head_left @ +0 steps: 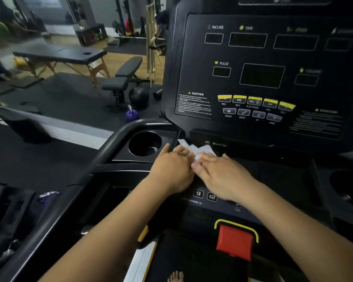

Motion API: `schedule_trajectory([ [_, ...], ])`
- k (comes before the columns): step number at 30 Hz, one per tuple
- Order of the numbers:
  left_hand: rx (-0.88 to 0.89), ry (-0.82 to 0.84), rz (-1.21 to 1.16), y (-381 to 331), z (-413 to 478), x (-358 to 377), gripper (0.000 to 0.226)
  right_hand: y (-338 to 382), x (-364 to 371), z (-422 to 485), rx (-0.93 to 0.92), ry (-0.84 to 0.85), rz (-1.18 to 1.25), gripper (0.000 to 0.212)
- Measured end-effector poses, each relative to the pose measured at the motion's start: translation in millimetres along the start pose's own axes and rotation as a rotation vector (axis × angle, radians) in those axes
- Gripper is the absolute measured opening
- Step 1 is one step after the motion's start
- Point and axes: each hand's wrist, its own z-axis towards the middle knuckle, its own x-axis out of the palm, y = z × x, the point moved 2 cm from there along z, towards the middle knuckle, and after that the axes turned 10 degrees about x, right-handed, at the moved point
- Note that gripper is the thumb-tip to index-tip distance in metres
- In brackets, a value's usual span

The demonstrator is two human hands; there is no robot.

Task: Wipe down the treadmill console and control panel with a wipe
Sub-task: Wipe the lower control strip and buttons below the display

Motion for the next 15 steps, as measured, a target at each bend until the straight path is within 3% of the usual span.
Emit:
schedule_trajectory([
  [3,0.046,-0.031,0.001,-16,-32,3,0.085,-1,6,-30,-0.040,-0.004,-0.009,0.065],
  [8,0.044,-0.012,0.039,-16,-25,5,0.085,-1,7,-28,-0.020,0.012,-0.001,0.065],
  [13,0.026,0.037,-0.026,0,7,4,0.054,1,-1,7,0.014,-0.033,0.042,0.056],
  [15,0.019,0.028,-0.039,-2,7,0,0.051,0,1,9,0.033,-0.037,0.060,0.057],
])
